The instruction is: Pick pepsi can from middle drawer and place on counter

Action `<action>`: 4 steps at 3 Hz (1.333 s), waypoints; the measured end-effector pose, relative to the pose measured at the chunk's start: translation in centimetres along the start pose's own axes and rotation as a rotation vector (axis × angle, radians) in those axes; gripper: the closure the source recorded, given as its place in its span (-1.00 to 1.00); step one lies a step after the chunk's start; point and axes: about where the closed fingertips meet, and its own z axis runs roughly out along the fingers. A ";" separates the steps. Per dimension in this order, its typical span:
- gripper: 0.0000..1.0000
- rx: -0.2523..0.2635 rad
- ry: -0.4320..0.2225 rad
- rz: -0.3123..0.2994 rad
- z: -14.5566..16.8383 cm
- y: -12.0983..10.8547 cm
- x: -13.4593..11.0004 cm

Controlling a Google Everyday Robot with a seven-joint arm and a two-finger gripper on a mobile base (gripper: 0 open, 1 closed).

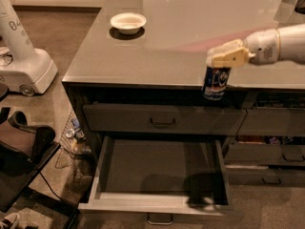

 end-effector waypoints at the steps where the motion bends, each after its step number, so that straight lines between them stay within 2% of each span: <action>1: 1.00 0.084 0.000 -0.005 -0.7 -3.1 -5.3; 2: 1.00 0.140 0.001 -0.030 -1.3 -3.9 -8.2; 3: 1.00 0.209 -0.003 -0.080 -1.9 -5.3 -9.1; 4: 1.00 0.259 -0.005 -0.164 -1.7 -7.4 -7.2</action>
Offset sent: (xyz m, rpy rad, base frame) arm 0.0768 -0.0190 0.1165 -0.0802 -0.1092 -0.1839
